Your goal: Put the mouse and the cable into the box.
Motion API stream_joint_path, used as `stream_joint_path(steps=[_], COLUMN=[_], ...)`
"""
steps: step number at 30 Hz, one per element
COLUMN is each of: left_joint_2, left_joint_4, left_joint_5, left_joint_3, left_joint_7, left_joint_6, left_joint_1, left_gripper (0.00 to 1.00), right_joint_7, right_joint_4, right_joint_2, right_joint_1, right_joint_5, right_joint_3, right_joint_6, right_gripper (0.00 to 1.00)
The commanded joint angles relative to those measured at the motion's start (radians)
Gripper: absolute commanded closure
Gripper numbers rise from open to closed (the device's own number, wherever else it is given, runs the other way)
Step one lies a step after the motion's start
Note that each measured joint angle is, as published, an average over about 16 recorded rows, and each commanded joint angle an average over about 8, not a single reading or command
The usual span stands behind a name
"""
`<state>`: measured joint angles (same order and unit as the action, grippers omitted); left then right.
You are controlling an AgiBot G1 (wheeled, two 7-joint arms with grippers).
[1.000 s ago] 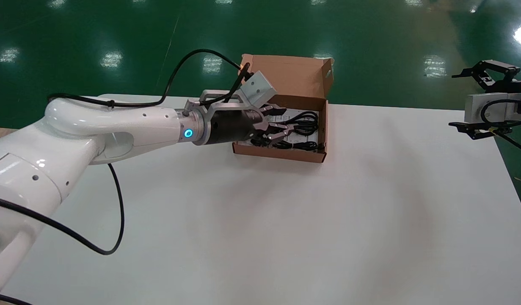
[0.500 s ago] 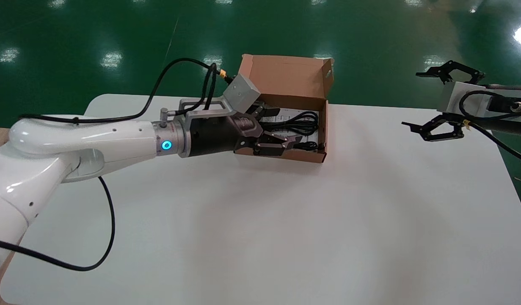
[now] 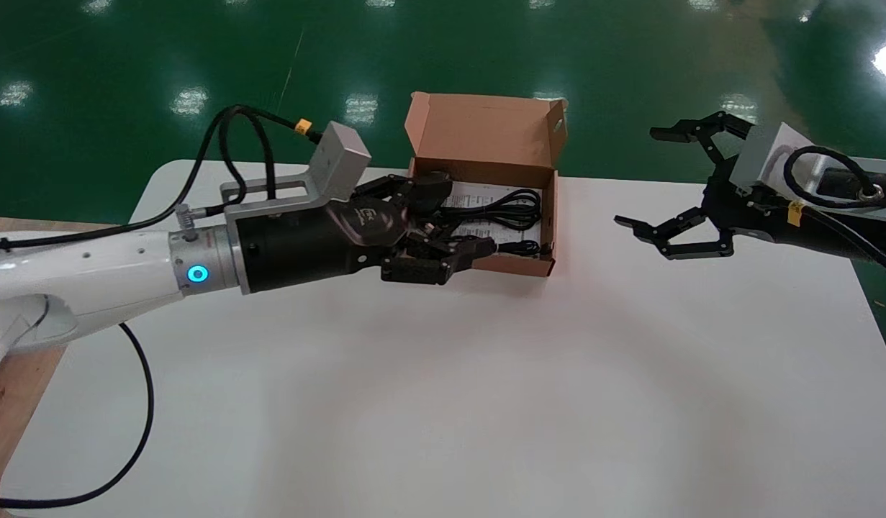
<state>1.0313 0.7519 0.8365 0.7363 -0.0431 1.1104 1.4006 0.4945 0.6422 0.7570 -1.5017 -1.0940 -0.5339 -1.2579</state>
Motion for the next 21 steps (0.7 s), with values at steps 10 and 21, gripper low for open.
stream_joint_path(steps=[10,21], left_joint_2=[-0.136,-0.273], left_joint_4=[0.173,0.346], left_joint_5=[-0.034,-0.069], left_joint_3=[-0.148,-0.297], left_joint_7=[-0.047,-0.094], left_joint_6=[0.125,0.250], left_joint_1=[-0.106,-0.212], left_gripper=[0.00,0.00], right_joint_7=[-0.245,-0.491], right_joint_4=[0.231,0.462], right_joint_2=[-0.052,-0.105], right_joint_1=[0.154,0.308], right_joint_5=[0.131,0.262], right_joint_3=[0.091,0.183], right_joint_6=[-0.085,-0.171], right_gripper=[0.00,0.00])
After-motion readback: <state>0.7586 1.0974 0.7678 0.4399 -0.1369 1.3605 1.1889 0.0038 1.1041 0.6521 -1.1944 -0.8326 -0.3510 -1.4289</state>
